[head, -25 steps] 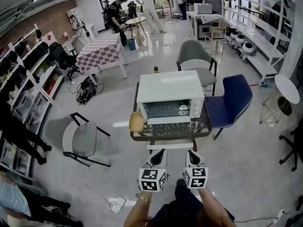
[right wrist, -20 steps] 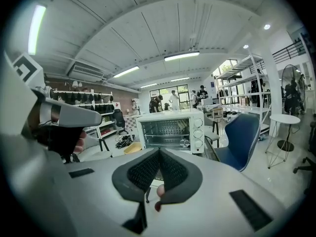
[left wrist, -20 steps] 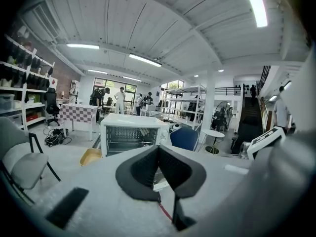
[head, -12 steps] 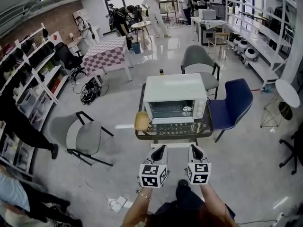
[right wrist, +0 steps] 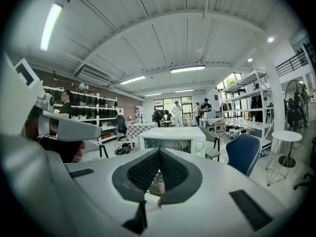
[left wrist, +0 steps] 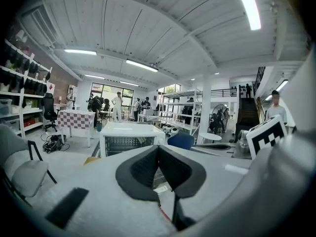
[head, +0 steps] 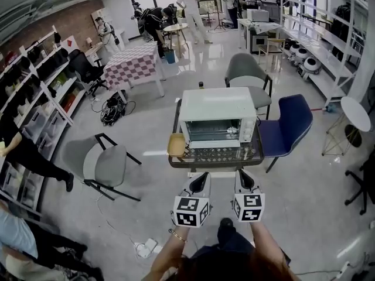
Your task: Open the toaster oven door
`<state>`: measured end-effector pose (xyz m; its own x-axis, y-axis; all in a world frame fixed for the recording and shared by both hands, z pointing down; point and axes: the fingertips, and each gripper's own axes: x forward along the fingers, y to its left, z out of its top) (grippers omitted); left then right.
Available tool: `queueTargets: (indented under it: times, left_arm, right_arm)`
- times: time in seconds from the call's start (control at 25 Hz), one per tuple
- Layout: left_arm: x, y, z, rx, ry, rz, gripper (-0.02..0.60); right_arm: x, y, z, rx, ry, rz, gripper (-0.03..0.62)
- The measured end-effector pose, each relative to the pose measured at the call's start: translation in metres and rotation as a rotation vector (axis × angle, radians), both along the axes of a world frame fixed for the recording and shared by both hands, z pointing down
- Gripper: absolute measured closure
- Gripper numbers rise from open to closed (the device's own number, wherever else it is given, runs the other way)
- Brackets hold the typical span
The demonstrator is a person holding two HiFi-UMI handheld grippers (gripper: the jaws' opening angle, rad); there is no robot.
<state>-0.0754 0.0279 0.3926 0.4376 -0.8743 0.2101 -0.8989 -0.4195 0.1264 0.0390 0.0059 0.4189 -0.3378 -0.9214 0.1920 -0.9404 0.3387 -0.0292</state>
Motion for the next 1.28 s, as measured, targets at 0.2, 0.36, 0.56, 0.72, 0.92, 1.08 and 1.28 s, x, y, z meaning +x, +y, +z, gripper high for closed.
queueTargets:
  times: [0.2, 0.36, 0.56, 0.72, 0.92, 1.08, 1.28]
  left_arm:
    - [0.002, 0.001, -0.012, 0.012, 0.004, 0.01, 0.567]
    - [0.006, -0.002, -0.02, 0.021, -0.007, 0.018, 0.568]
    - [0.004, -0.007, -0.026, 0.029, -0.003, 0.02, 0.566]
    - [0.006, -0.011, -0.03, 0.028, -0.003, 0.017, 0.568]
    - [0.004, -0.018, -0.043, 0.042, 0.004, 0.014, 0.568]
    - [0.004, -0.024, -0.046, 0.044, 0.011, 0.012, 0.568]
    - [0.006, -0.031, -0.043, 0.036, 0.02, 0.011, 0.566]
  right_arm:
    - [0.001, 0.003, -0.013, 0.022, -0.004, 0.005, 0.594]
    - [0.004, 0.0, -0.025, 0.04, 0.004, 0.003, 0.594]
    - [0.004, -0.003, -0.038, 0.077, -0.024, 0.001, 0.594]
    - [0.008, -0.008, -0.046, 0.092, -0.041, -0.003, 0.594]
    - [0.008, -0.014, -0.057, 0.106, -0.04, -0.006, 0.594]
    - [0.008, -0.018, -0.059, 0.106, -0.046, -0.006, 0.594]
    - [0.01, -0.025, -0.059, 0.102, -0.053, -0.005, 0.594]
